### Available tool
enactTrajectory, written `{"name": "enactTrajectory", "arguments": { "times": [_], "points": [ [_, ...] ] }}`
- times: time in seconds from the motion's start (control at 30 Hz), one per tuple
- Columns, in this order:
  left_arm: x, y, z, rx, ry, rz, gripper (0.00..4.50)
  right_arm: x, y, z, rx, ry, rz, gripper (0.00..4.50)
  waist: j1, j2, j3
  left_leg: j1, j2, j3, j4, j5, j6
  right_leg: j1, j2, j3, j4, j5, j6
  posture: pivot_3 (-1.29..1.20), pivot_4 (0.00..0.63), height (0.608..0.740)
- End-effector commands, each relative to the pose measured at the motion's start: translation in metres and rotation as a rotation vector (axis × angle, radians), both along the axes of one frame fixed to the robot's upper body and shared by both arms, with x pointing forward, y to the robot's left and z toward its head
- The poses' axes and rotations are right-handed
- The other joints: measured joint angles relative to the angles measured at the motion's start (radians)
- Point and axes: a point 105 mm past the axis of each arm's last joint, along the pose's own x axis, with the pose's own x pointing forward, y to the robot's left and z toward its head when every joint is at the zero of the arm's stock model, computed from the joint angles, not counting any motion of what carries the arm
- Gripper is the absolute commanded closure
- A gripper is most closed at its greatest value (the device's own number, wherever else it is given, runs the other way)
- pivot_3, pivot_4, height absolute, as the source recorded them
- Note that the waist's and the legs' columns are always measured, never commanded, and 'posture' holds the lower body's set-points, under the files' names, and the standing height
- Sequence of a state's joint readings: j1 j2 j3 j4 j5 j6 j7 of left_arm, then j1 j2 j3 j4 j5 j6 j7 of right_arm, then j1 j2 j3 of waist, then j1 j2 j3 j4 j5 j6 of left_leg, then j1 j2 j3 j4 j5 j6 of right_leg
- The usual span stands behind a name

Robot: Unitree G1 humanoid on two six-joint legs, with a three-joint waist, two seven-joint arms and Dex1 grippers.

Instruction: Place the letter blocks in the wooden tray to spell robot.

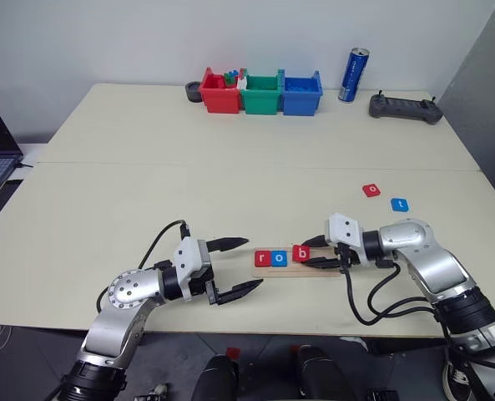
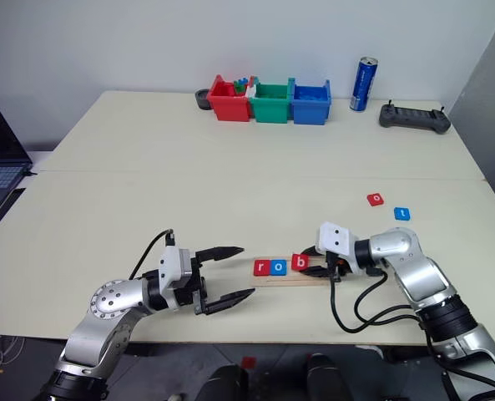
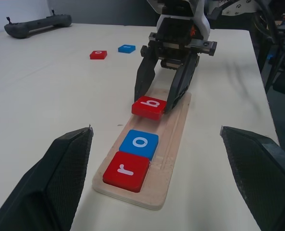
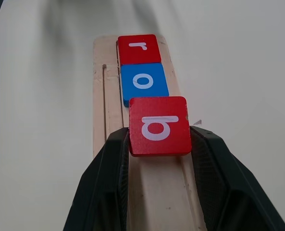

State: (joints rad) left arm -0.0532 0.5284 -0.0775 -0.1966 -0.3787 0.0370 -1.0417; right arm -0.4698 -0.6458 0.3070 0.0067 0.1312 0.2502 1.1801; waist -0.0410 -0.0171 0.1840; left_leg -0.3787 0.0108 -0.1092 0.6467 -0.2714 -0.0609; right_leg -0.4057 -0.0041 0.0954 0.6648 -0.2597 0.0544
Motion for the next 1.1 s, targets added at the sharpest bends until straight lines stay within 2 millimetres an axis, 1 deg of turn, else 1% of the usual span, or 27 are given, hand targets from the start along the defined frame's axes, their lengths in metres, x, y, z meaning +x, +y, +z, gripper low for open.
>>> {"name": "enactTrajectory", "arguments": {
  "times": [0.03, 0.3, 0.47, 0.8, 1.1],
  "points": [
    [-0.0042, -0.0039, 0.0104, -0.006, -0.037, -0.033, 0.00, -0.0001, 0.0056, 0.0084, 0.000, -0.037, 0.039, 3.04, 0.000, 0.000, 0.000, 0.000, 0.000, 0.000, 0.000, 0.000, 0.000, 0.000, 0.000, 0.000, 0.000, 0.000, 0.000, 0.00, 0.150, 0.740],
    [-0.0055, -0.0051, 0.0114, -0.006, -0.035, -0.043, 0.00, -0.0013, 0.0098, 0.0040, -0.006, -0.029, 0.050, 3.04, 0.000, 0.000, 0.000, 0.000, 0.000, 0.000, 0.000, 0.000, 0.000, 0.000, 0.000, 0.000, 0.000, 0.000, 0.000, 0.00, 0.150, 0.740],
    [-0.0045, -0.0050, 0.0115, -0.007, -0.038, -0.039, 0.00, 0.0009, 0.0089, 0.0016, -0.013, -0.024, 0.040, 3.04, 0.000, 0.000, 0.000, 0.000, 0.000, 0.000, 0.000, 0.000, 0.000, 0.000, 0.000, 0.000, 0.000, 0.000, 0.000, 0.00, 0.150, 0.740],
    [-0.0038, -0.0041, 0.0105, -0.008, -0.036, -0.035, 0.00, 0.0059, 0.0085, 0.0063, -0.011, -0.030, 0.038, 3.04, 0.000, 0.000, 0.000, 0.000, 0.000, 0.000, 0.000, 0.000, 0.000, 0.000, 0.000, 0.000, 0.000, 0.000, 0.000, 0.00, 0.150, 0.740],
    [-0.0022, -0.0024, 0.0088, -0.003, -0.037, -0.030, 0.00, 0.0027, 0.0087, 0.0060, -0.019, -0.019, 0.056, 3.04, 0.000, 0.000, 0.000, 0.000, 0.000, 0.000, 0.000, 0.000, 0.000, 0.000, 0.000, 0.000, 0.000, 0.000, 0.000, 0.00, 0.150, 0.740]
  ]
}}
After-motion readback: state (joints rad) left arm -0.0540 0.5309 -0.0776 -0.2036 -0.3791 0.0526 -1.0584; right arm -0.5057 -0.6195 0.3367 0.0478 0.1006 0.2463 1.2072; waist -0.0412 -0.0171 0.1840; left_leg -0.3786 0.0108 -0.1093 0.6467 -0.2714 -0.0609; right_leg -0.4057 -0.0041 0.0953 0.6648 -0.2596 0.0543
